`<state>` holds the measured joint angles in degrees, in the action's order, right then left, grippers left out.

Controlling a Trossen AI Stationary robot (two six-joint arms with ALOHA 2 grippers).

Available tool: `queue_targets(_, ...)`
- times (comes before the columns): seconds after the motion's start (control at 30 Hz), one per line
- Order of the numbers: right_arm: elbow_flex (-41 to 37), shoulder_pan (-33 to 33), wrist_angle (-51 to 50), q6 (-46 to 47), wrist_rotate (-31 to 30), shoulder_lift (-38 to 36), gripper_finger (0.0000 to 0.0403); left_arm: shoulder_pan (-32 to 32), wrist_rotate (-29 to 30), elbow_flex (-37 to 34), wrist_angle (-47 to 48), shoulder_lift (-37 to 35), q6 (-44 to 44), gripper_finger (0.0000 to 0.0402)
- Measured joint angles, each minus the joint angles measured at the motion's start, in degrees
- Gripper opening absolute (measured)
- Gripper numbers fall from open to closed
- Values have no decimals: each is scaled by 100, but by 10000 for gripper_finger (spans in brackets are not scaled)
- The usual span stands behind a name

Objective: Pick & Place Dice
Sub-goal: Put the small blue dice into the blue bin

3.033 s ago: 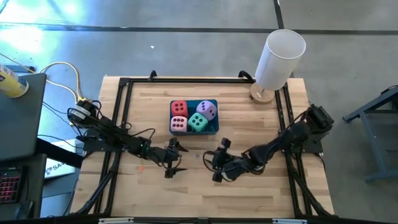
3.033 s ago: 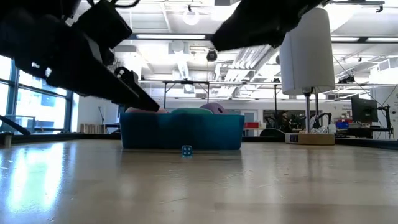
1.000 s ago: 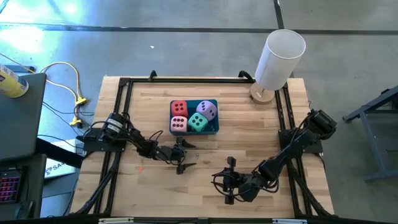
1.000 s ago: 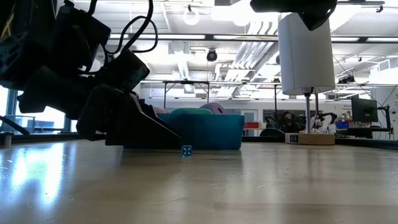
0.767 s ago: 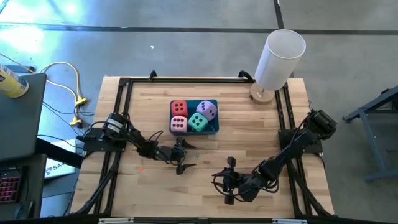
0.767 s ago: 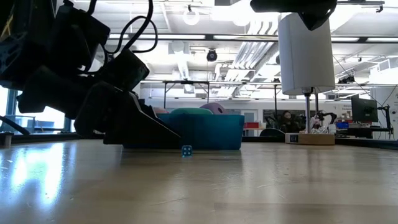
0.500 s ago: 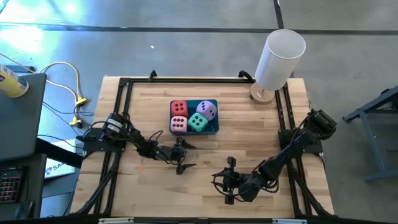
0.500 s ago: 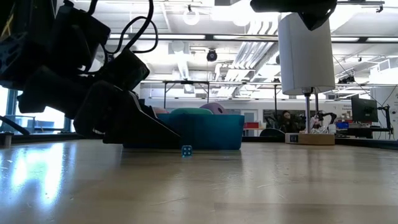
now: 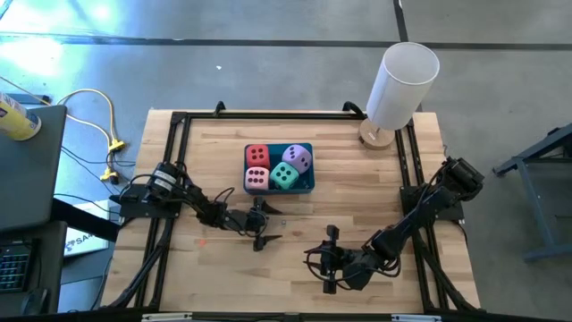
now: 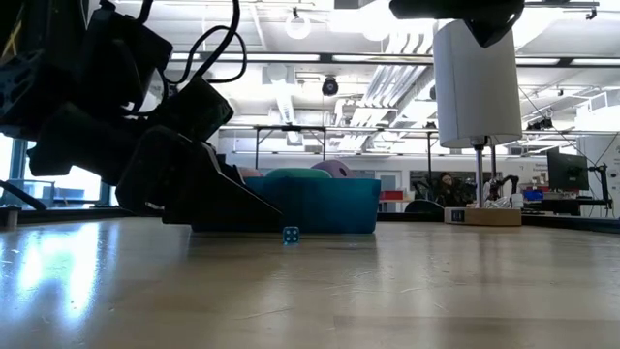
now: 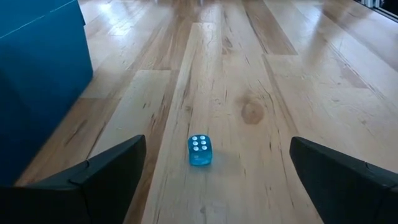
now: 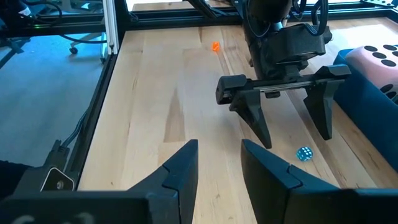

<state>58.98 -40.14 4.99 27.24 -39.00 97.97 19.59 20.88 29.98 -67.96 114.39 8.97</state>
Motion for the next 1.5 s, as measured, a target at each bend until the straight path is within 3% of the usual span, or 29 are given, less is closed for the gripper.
queue_targets(0.6, 0, 52, 0, 103, 20, -2, 111, -186, 20, 114, 87, 2, -2, 376)
queue_targets(0.9, 0, 52, 4, 103, 26, -3, 111, -131, -2, 376, 40, 463, -153, 376)
queue_targets(1.17, 0, 50, 1, 110, 29, -4, 111, -151, 2, 378, 71, 466, -172, 375)
queue_targets(1.5, 0, 50, -2, 105, 26, -2, 111, -213, 2, 387, 259, 459, 99, 322)
